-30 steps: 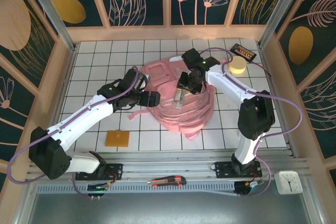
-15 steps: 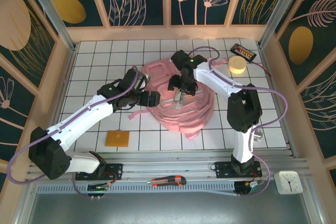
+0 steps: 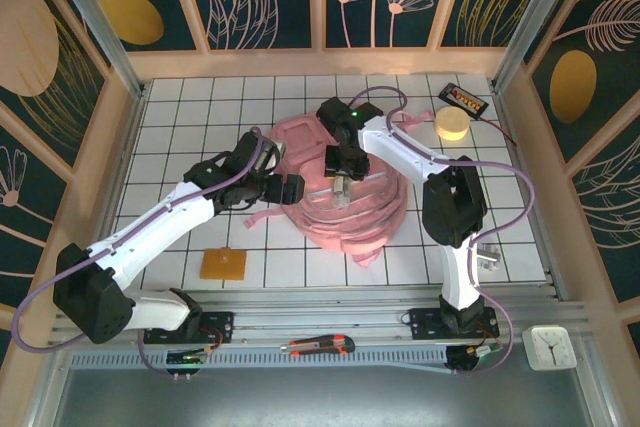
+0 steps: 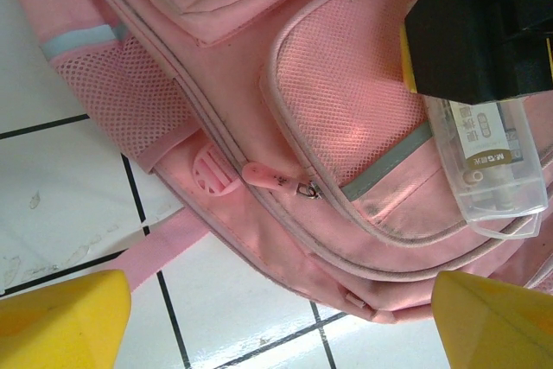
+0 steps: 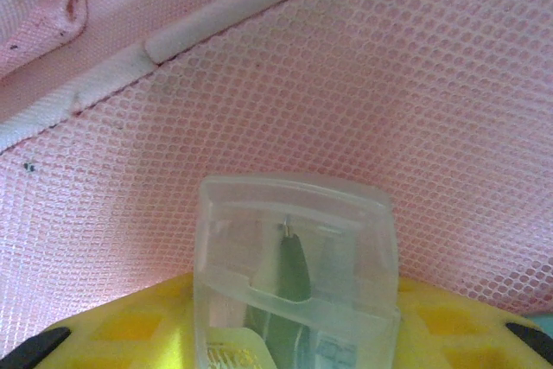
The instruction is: Pack the student bag
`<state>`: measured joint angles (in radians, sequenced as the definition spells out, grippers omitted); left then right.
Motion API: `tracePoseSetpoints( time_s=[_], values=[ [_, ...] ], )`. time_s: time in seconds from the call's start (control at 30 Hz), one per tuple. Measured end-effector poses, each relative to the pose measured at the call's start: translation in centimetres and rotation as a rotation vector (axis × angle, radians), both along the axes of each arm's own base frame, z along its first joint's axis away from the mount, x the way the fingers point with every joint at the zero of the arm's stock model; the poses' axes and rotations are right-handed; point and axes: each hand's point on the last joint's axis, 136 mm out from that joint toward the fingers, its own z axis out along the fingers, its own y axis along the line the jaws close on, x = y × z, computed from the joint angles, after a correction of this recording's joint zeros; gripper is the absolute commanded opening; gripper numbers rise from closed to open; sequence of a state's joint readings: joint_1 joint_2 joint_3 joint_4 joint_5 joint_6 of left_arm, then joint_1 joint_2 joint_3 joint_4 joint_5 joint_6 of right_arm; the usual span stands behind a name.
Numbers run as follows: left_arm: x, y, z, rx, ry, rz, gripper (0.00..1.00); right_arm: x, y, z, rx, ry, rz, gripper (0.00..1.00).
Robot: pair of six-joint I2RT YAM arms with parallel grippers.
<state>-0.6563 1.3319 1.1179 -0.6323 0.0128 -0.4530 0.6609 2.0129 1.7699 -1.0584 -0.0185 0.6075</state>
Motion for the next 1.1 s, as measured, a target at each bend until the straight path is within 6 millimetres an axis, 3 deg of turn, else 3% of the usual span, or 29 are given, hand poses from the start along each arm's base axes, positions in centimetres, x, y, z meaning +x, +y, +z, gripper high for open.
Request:
tracePoseSetpoints(
  time_s=[0.23, 0.5, 0.6, 0.73, 0.83, 0.97, 1.1],
  values=[
    [0.1, -0.2, 0.1, 0.006, -0.008, -0.023, 0.91, 0.2, -0.2, 1.0, 0.087, -0.027, -0.027, 0.40],
    [1.4, -1.5, 1.1, 0.033, -0.052, -0.094, 0.92, -0.7, -5.4, 5.1, 0.383, -0.115, -0.210, 0.37],
    [1.6, -3.2, 1.6, 0.057, -0.083, -0.158, 0.98, -1.1, -6.7, 5.4, 0.438, -0.128, -0.246, 0.37],
    [0.1, -8.0, 1.6, 0.124, -0.135, -0.330, 0.99, -1.7, -8.2, 5.5, 0.471, -0.131, -0.274, 0.37],
    [-1.2, -11.0, 0.2, 0.188, -0.154, -0.448, 0.98, -2.2, -10.6, 6.2, 0.482, -0.161, -0.323, 0.37],
    [-2.2, -12.7, -1.8, 0.291, -0.180, -0.550, 0.98, -3.6, -15.0, 7.5, 0.492, -0.229, -0.405, 0.37],
    [-2.1, -14.6, -2.3, 0.348, -0.218, -0.604, 0.99, -5.6, -18.4, 8.2, 0.486, -0.277, -0.467, 0.37]
  ],
)
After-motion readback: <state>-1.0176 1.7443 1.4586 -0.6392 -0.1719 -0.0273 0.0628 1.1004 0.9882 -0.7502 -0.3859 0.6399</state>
